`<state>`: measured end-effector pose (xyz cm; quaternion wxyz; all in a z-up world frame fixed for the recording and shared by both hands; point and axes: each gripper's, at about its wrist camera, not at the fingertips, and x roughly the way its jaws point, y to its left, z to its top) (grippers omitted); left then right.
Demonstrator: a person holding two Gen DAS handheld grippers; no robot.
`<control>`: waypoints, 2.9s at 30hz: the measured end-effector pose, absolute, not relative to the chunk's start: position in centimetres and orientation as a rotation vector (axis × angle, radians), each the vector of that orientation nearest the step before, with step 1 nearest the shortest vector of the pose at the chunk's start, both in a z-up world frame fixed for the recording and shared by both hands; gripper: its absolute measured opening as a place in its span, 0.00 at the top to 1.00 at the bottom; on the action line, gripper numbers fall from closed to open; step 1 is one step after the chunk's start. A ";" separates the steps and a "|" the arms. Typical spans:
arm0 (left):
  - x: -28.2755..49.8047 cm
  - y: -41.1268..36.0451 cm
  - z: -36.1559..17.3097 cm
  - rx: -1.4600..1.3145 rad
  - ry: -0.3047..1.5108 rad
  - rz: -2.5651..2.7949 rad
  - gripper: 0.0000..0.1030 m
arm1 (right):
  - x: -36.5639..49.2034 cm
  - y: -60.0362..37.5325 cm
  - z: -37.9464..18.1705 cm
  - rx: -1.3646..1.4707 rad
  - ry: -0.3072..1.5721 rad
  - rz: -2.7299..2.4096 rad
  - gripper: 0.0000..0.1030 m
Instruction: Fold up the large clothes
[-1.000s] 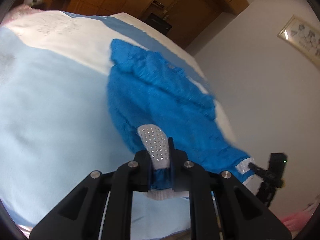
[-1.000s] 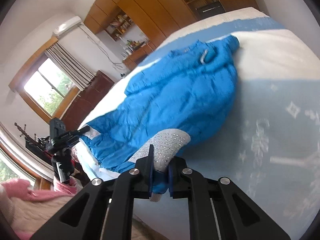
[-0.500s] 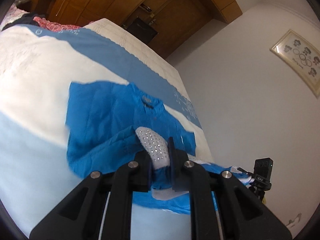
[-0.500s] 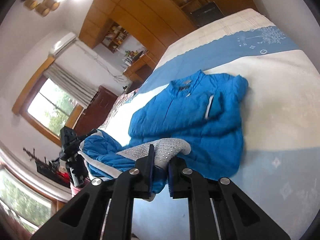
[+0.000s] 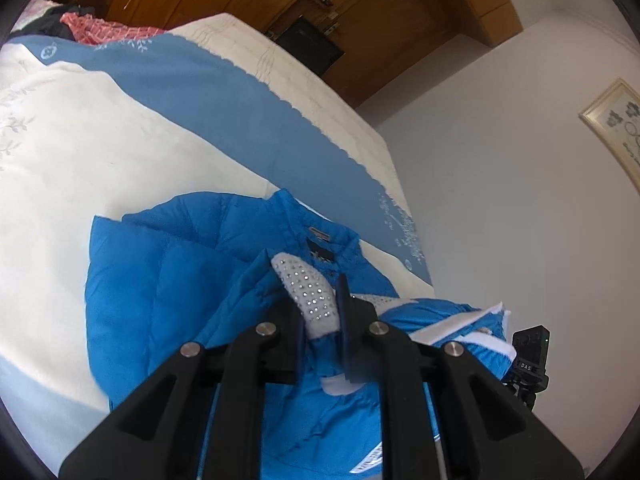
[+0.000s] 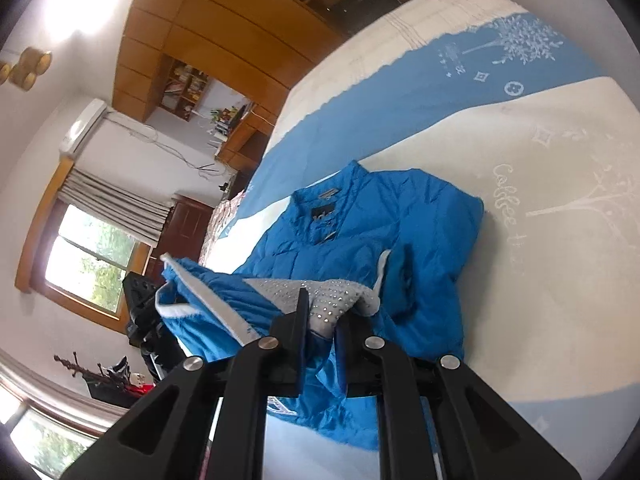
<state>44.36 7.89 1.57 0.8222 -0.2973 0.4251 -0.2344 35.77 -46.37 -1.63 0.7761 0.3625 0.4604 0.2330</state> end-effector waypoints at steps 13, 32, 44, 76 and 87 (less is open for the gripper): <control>51.7 9.9 -6.1 -0.712 1.035 -0.417 0.87 | 43.3 -46.6 -8.1 0.841 1.095 0.462 0.90; 51.2 10.6 -5.7 -0.717 1.063 -0.466 0.66 | 42.8 -46.9 -7.7 0.805 1.100 0.476 0.71; 42.9 12.2 -0.1 -0.459 0.928 -0.418 0.44 | 37.3 -47.6 -3.3 0.636 0.990 0.439 0.48; 43.4 8.3 2.1 -0.251 0.671 -0.308 0.91 | 41.5 -43.4 0.6 0.404 0.885 0.298 0.92; 50.3 9.1 -4.1 -0.289 0.886 -0.242 0.89 | 48.3 -44.2 -6.9 0.509 1.055 0.223 0.91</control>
